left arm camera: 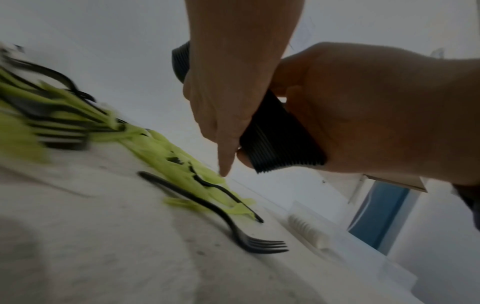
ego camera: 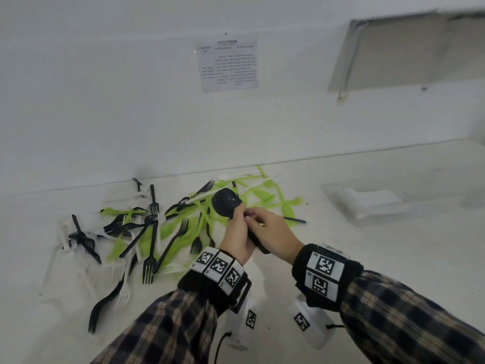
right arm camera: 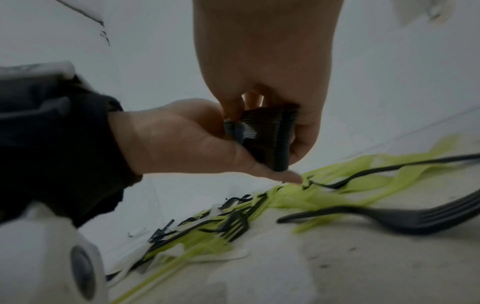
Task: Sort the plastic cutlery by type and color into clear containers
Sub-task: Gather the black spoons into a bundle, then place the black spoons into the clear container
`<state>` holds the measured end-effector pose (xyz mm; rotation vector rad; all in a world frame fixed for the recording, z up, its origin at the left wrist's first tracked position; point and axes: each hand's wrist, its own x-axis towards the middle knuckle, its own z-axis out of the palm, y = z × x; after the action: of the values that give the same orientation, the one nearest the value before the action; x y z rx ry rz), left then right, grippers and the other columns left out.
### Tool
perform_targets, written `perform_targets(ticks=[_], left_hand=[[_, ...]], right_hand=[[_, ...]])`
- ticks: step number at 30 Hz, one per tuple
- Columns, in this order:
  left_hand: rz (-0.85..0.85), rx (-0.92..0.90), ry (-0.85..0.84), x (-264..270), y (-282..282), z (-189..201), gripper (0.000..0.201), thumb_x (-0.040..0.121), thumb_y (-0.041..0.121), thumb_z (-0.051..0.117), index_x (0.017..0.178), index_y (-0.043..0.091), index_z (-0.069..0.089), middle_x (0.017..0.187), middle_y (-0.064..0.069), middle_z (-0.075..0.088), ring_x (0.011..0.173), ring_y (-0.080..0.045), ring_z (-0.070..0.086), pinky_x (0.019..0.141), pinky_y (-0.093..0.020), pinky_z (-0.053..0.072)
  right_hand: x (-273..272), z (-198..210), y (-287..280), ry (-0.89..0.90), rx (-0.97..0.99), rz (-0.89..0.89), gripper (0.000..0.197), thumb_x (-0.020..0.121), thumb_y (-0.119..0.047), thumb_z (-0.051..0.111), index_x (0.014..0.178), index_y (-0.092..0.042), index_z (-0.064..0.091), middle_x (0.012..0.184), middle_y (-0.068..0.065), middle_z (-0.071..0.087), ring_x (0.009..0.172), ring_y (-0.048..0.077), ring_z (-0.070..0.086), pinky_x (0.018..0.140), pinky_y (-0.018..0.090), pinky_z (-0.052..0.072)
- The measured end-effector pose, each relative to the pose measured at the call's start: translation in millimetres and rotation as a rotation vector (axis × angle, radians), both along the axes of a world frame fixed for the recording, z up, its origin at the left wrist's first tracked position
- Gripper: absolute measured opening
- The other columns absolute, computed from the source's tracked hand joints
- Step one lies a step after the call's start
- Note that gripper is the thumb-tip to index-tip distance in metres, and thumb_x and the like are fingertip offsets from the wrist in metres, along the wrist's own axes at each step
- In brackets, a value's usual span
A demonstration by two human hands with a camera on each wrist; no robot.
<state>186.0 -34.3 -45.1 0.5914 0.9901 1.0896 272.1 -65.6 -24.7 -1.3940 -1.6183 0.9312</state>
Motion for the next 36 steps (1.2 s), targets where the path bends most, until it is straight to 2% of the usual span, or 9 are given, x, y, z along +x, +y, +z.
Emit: perform_targets(ticks=[4, 7, 13, 16, 22, 24, 28, 31, 36], left_hand=[[-0.07, 0.034, -0.038, 35.8, 6.8, 8.7, 0.039, 0.098, 0.039, 0.035, 0.088, 0.008, 0.057, 0.088, -0.008, 0.062, 0.087, -0.016, 0.06, 0.085, -0.029, 0.046], [-0.06, 0.067, -0.02, 62.4, 10.1, 12.0, 0.033, 0.098, 0.037, 0.035, 0.08, 0.014, 0.052, 0.081, 0.0, 0.054, 0.07, -0.01, 0.053, 0.059, -0.021, 0.04], [-0.097, 0.078, -0.091, 100.6, 13.9, 12.2, 0.024, 0.096, 0.032, 0.046, 0.083, 0.014, 0.056, 0.077, -0.001, 0.061, 0.078, -0.012, 0.06, 0.071, -0.028, 0.043], [-0.095, 0.118, -0.129, 115.4, 13.7, 12.5, 0.024, 0.096, 0.034, 0.047, 0.084, 0.017, 0.059, 0.077, 0.0, 0.067, 0.079, -0.013, 0.063, 0.074, -0.032, 0.04], [-0.027, 0.063, -0.242, 136.8, 19.6, 1.6, 0.027, 0.093, 0.03, 0.05, 0.103, 0.008, 0.061, 0.095, -0.007, 0.068, 0.077, -0.015, 0.063, 0.067, -0.028, 0.049], [0.019, 0.029, -0.285, 145.8, 23.1, -4.1, 0.02, 0.096, 0.016, 0.047, 0.108, 0.003, 0.059, 0.103, -0.013, 0.065, 0.081, -0.016, 0.067, 0.069, -0.029, 0.056], [0.077, 0.026, -0.318, 166.0, 25.9, -4.6, 0.016, 0.096, 0.004, 0.048, 0.108, 0.001, 0.059, 0.105, -0.016, 0.065, 0.09, -0.021, 0.065, 0.075, -0.032, 0.058], [0.113, 0.038, -0.273, 180.6, 26.5, 1.2, 0.012, 0.095, 0.002, 0.05, 0.098, 0.005, 0.06, 0.095, -0.01, 0.066, 0.085, -0.018, 0.064, 0.068, -0.029, 0.058], [0.165, 0.045, -0.268, 198.8, 32.3, 2.8, 0.012, 0.093, -0.001, 0.051, 0.098, 0.006, 0.06, 0.102, -0.014, 0.063, 0.084, -0.02, 0.062, 0.058, -0.023, 0.057]], right_hand=[[33.7, 4.7, 8.2, 0.159, -0.076, -0.002, 0.021, 0.091, -0.017, 0.055, 0.11, -0.022, 0.063, 0.092, 0.002, 0.062, 0.084, 0.011, 0.058, 0.079, 0.02, 0.046], [62.6, 7.7, 14.4, 0.192, -0.13, 0.033, 0.018, 0.092, -0.02, 0.055, 0.109, -0.024, 0.059, 0.088, 0.008, 0.06, 0.074, 0.016, 0.056, 0.07, 0.028, 0.046], [117.2, 11.7, 20.3, 0.18, -0.146, 0.056, 0.015, 0.096, -0.017, 0.05, 0.109, -0.021, 0.056, 0.071, -0.005, 0.056, 0.049, -0.006, 0.051, 0.048, 0.007, 0.037], [138.9, 11.4, 22.6, 0.187, -0.166, 0.068, 0.015, 0.097, -0.021, 0.047, 0.109, -0.022, 0.056, 0.08, 0.004, 0.06, 0.064, 0.012, 0.056, 0.062, 0.022, 0.045], [173.1, 24.9, 25.0, 0.168, -0.185, 0.116, 0.022, 0.102, -0.015, 0.034, 0.113, -0.011, 0.052, 0.078, 0.012, 0.06, 0.054, 0.018, 0.057, 0.049, 0.022, 0.05], [179.4, 23.6, 30.4, -0.06, -0.098, 0.064, 0.027, 0.101, -0.013, 0.034, 0.114, -0.01, 0.056, 0.087, 0.015, 0.064, 0.06, 0.021, 0.061, 0.054, 0.024, 0.051], [185.3, 21.0, 42.5, -0.627, 0.08, -0.002, 0.035, 0.099, -0.01, 0.033, 0.13, -0.005, 0.048, 0.11, 0.017, 0.056, 0.101, 0.029, 0.054, 0.084, 0.03, 0.04], [193.2, 21.5, 47.0, -0.573, 0.034, 0.077, 0.05, 0.096, -0.009, 0.036, 0.145, -0.01, 0.026, 0.123, 0.015, 0.047, 0.114, 0.029, 0.047, 0.092, 0.027, 0.036], [215.2, 22.1, 56.0, -0.64, -0.002, 0.18, 0.068, 0.08, -0.018, 0.06, 0.14, -0.015, 0.029, 0.121, 0.012, 0.045, 0.114, 0.026, 0.044, 0.098, 0.039, 0.041]])
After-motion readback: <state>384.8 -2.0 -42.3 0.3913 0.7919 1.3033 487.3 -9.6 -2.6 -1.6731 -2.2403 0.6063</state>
